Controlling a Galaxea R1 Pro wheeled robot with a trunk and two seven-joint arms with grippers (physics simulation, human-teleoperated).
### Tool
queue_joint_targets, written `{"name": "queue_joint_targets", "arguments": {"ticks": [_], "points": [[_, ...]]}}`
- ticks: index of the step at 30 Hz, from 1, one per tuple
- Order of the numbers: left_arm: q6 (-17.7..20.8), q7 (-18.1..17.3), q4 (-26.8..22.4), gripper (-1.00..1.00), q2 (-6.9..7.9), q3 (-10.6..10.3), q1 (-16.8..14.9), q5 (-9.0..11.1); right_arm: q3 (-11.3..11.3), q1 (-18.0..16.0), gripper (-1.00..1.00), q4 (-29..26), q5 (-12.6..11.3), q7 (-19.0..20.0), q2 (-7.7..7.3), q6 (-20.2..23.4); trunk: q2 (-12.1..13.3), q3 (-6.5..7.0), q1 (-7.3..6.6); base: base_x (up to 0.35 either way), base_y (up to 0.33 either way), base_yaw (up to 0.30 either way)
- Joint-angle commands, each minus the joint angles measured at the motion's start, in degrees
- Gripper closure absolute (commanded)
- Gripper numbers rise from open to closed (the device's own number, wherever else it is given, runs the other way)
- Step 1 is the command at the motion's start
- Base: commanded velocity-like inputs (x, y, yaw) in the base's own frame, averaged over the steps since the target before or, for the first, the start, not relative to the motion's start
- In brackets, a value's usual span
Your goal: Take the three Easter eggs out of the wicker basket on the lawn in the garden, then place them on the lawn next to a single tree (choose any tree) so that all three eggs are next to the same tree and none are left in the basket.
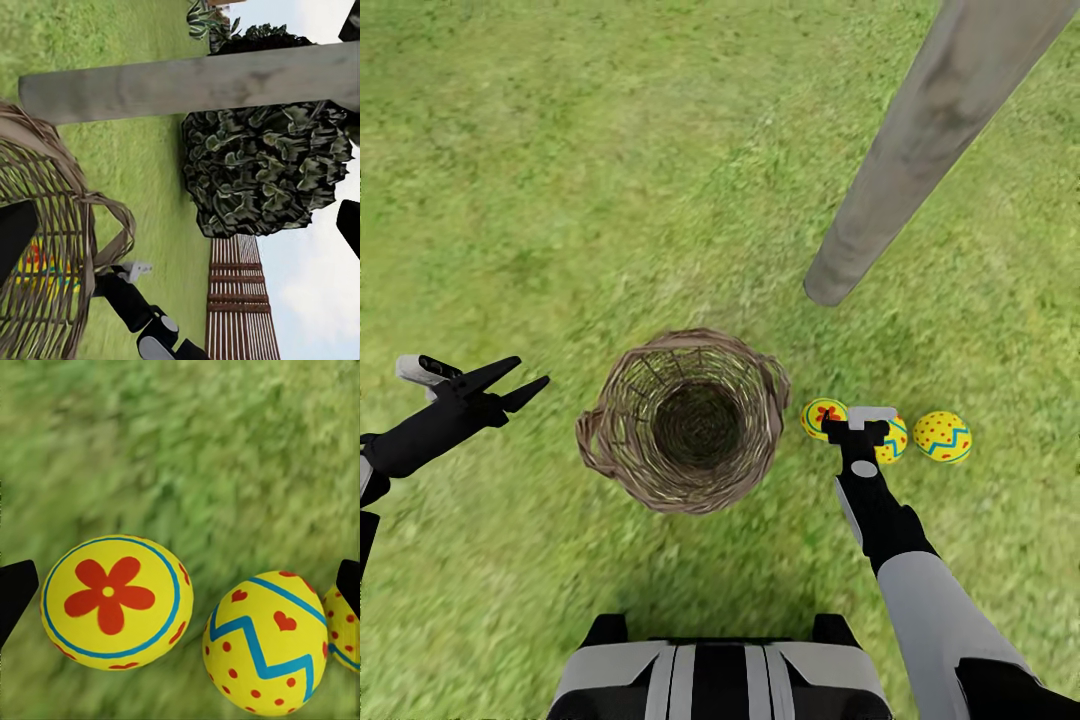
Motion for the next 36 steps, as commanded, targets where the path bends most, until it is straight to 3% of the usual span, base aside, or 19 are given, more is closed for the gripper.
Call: {"name": "queue_joint_targets", "arguments": {"ticks": [1,20,36], "points": [[0.2,-0.2,0.0,-1.0,0.0,0.0,0.0,-0.2,-0.2,0.0,-1.0,0.0,0.5,0.0,0.06,0.0,0.4,0.17,-0.23,0.0,0.0,0.0],[0.1,-0.1,0.1,-1.0,-0.01,0.0,0.0,-0.2,-0.1,0.1,-1.0,-0.1,0.6,0.2,0.15,-0.2,8.0,3.59,-4.4,0.0,0.0,0.0],[0.0,-0.1,0.3,-1.0,-0.43,0.0,0.3,-0.2,-0.1,0.1,-1.0,0.0,0.6,0.2,0.15,-0.3,8.0,4.91,-4.4,0.0,0.0,0.0]]}}
